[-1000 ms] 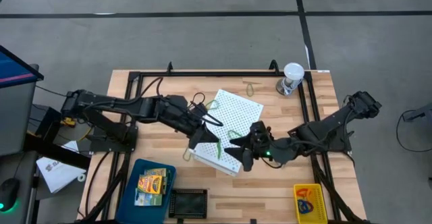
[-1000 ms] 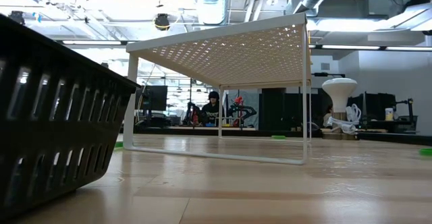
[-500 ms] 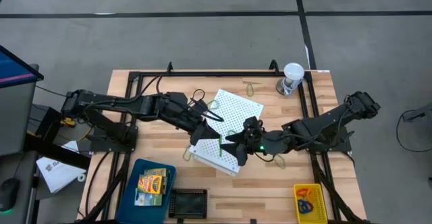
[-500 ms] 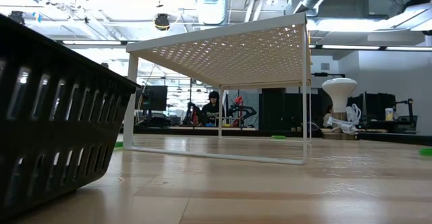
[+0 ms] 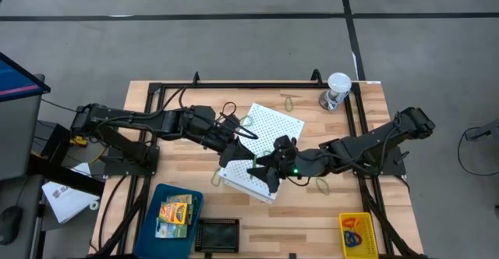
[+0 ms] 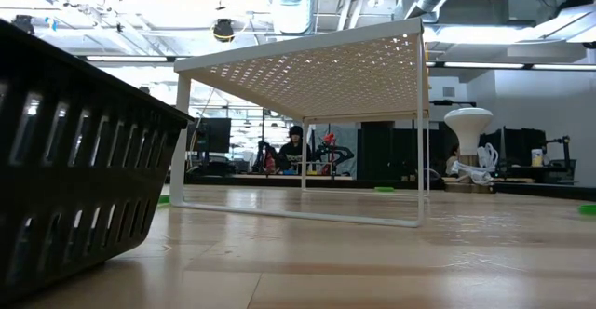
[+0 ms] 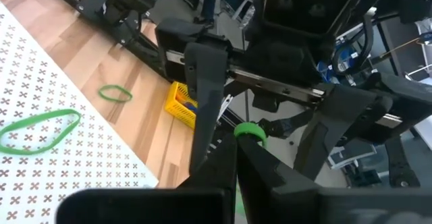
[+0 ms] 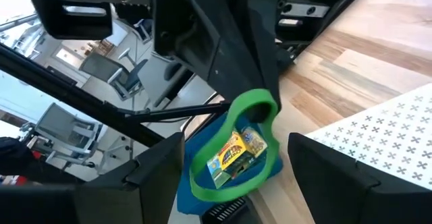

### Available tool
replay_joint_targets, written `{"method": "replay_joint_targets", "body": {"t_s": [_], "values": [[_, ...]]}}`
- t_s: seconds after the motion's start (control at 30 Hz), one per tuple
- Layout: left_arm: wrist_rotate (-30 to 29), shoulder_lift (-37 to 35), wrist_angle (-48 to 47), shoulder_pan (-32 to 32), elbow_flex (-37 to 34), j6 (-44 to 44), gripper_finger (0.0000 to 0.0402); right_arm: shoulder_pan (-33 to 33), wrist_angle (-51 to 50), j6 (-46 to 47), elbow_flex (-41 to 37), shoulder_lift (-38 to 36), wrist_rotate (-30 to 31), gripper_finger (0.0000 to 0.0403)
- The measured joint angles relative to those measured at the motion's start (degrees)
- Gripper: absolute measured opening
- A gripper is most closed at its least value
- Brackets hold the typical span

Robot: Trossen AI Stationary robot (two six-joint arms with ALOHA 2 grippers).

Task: Pick & Place Office Desk Supplies
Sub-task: Put the green rubber band into the black bin

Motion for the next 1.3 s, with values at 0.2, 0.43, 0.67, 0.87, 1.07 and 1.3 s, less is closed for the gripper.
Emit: {"method": "replay_joint_targets", "body": {"t_s": [0.2,0.43,0.67,0.87,1.07,1.3], "values": [[0.02,0.0,0.36,0.0,0.0,0.02,0.0,0.0,0.11,-0.07,0.0,0.0,0.0,0.0227],[0.1,0.0,0.47,0.0,0.0,0.02,0.0,0.05,1.28,-2.37,0.0,0.0,0.02,0.0038],[0.26,0.0,0.57,-0.01,0.0,0.5,0.0,0.42,3.02,-3.6,0.0,0.0,0.0,0.0005],[1.26,-0.02,-0.24,0.79,0.0,0.83,0.0,0.79,5.14,-3.83,0.0,0.0,-1.43,0.0003],[2.34,-2.05,-3.22,1.01,0.07,3.12,0.0,1.42,6.51,-4.48,0.0,0.0,-2.75,0.0001],[1.0,-7.4,-9.71,3.47,0.04,5.44,0.0024,3.03,10.96,-4.81,0.0,2.06,-6.94,0.0001]]}}
